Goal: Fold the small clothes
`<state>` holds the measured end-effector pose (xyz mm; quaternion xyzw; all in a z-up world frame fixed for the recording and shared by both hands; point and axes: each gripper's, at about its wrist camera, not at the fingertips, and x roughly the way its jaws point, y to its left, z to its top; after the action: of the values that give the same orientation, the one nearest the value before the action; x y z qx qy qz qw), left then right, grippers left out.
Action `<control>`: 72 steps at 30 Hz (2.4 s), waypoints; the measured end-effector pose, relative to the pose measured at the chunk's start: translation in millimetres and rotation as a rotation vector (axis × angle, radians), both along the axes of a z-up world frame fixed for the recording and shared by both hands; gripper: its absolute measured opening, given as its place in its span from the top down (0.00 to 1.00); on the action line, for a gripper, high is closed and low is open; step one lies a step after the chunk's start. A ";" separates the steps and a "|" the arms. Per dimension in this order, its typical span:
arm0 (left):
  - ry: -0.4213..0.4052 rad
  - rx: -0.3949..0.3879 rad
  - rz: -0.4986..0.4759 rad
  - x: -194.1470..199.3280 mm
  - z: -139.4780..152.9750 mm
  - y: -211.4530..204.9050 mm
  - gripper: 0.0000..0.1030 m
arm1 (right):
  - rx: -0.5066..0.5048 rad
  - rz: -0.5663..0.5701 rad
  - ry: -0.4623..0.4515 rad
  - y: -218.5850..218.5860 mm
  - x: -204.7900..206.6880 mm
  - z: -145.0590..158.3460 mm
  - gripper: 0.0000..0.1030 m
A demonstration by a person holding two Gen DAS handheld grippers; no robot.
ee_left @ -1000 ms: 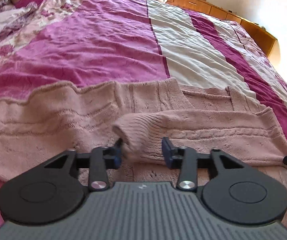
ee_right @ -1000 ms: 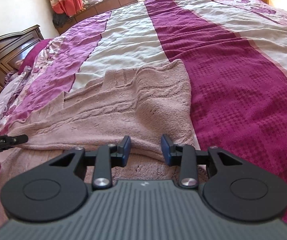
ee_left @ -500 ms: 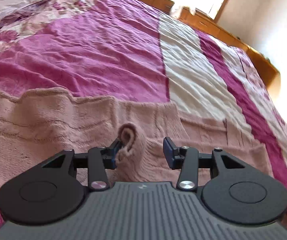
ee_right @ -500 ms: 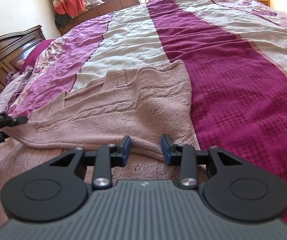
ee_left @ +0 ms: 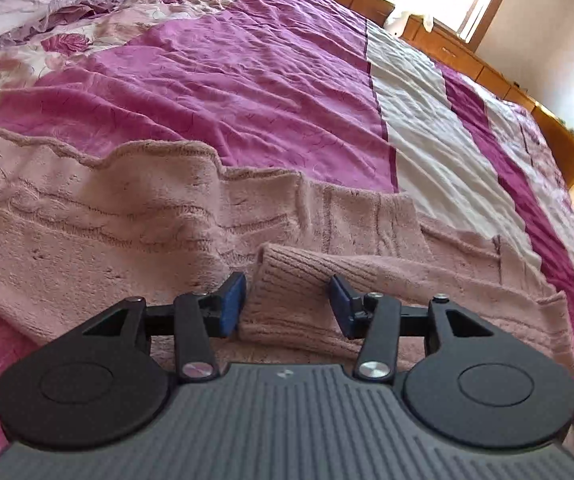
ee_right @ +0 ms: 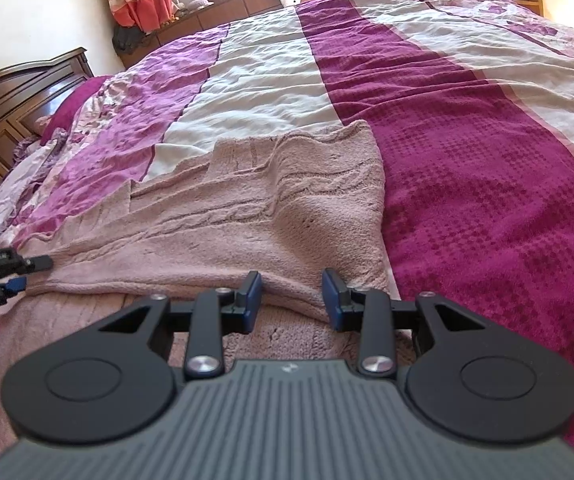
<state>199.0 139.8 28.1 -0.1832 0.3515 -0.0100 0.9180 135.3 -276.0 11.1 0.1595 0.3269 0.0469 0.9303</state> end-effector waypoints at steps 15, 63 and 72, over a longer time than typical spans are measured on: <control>-0.087 0.114 -0.068 2.5 17.4 -15.6 0.83 | -0.019 0.005 0.005 1.9 2.6 1.8 0.65; -0.002 0.362 0.007 7.9 -3.1 -31.6 0.45 | -0.218 -0.097 -0.053 -2.7 81.2 -10.5 0.61; 0.011 0.377 0.065 -35.8 38.2 -4.1 0.42 | -0.121 -0.092 -0.081 1.7 42.2 27.6 0.53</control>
<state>163.2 135.7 66.3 -0.0195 0.3462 0.0867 0.9339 177.5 -274.3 38.7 0.1158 0.2835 -0.0092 0.9519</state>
